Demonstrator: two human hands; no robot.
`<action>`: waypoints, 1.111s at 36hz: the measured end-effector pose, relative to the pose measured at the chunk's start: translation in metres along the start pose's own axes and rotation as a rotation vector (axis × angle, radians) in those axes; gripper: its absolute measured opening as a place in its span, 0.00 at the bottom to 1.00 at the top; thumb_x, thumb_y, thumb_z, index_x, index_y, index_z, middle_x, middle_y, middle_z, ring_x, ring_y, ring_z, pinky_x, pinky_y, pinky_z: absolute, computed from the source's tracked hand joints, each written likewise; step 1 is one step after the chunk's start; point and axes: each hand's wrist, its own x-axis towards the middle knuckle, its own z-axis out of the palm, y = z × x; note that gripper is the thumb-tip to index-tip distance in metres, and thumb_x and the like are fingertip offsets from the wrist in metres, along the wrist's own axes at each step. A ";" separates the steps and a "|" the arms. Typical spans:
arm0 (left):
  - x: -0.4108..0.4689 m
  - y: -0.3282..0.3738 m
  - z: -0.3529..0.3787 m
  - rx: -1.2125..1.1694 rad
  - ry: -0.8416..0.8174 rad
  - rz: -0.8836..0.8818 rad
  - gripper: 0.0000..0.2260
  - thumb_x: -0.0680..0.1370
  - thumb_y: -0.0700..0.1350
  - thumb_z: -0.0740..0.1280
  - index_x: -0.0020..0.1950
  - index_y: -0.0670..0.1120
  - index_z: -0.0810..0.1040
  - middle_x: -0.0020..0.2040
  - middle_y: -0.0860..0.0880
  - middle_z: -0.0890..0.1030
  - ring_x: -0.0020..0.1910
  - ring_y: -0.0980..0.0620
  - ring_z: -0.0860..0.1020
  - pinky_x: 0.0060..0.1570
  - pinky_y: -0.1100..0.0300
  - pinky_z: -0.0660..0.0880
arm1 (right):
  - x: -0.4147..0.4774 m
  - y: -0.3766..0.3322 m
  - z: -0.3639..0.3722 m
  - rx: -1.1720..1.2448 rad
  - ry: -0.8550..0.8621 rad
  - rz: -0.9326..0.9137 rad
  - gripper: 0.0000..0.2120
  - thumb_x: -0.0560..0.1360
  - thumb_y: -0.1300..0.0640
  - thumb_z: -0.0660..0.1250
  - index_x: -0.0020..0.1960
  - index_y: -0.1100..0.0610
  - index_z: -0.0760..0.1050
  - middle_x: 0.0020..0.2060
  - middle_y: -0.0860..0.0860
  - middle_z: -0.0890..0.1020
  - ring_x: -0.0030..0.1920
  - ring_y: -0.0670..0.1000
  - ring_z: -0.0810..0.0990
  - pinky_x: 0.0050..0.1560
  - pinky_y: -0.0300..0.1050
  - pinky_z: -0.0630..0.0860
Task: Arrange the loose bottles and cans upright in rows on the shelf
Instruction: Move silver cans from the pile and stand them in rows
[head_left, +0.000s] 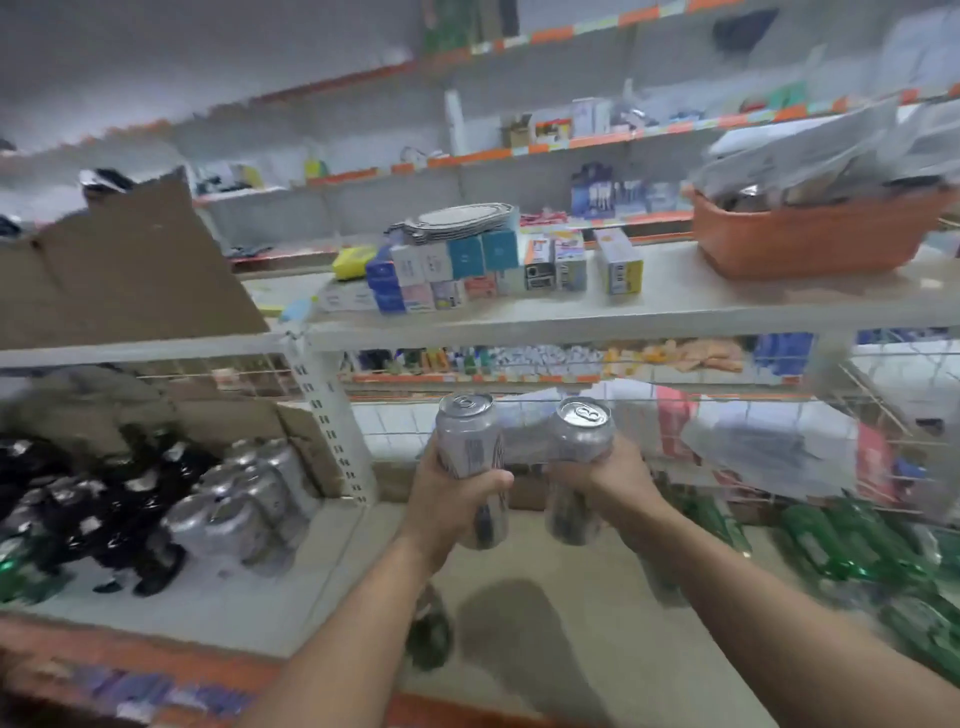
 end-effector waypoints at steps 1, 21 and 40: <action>-0.006 0.001 -0.019 0.000 0.037 0.001 0.14 0.69 0.31 0.76 0.49 0.45 0.79 0.36 0.55 0.81 0.36 0.58 0.80 0.36 0.67 0.75 | -0.003 -0.008 0.018 0.010 -0.028 -0.016 0.11 0.65 0.61 0.79 0.45 0.57 0.83 0.37 0.50 0.86 0.38 0.46 0.83 0.39 0.43 0.79; -0.170 -0.102 -0.367 -0.051 0.349 -0.170 0.26 0.69 0.38 0.81 0.58 0.59 0.75 0.54 0.52 0.84 0.53 0.50 0.83 0.50 0.52 0.82 | -0.143 -0.040 0.356 0.072 -0.259 -0.025 0.06 0.68 0.67 0.78 0.43 0.61 0.83 0.33 0.51 0.85 0.34 0.46 0.81 0.33 0.38 0.77; -0.041 -0.169 -0.424 -0.007 0.190 -0.303 0.25 0.62 0.33 0.83 0.52 0.51 0.79 0.40 0.57 0.86 0.43 0.56 0.85 0.39 0.63 0.81 | -0.063 0.004 0.466 0.066 -0.160 0.042 0.15 0.66 0.68 0.78 0.46 0.53 0.79 0.34 0.44 0.83 0.33 0.43 0.79 0.34 0.37 0.75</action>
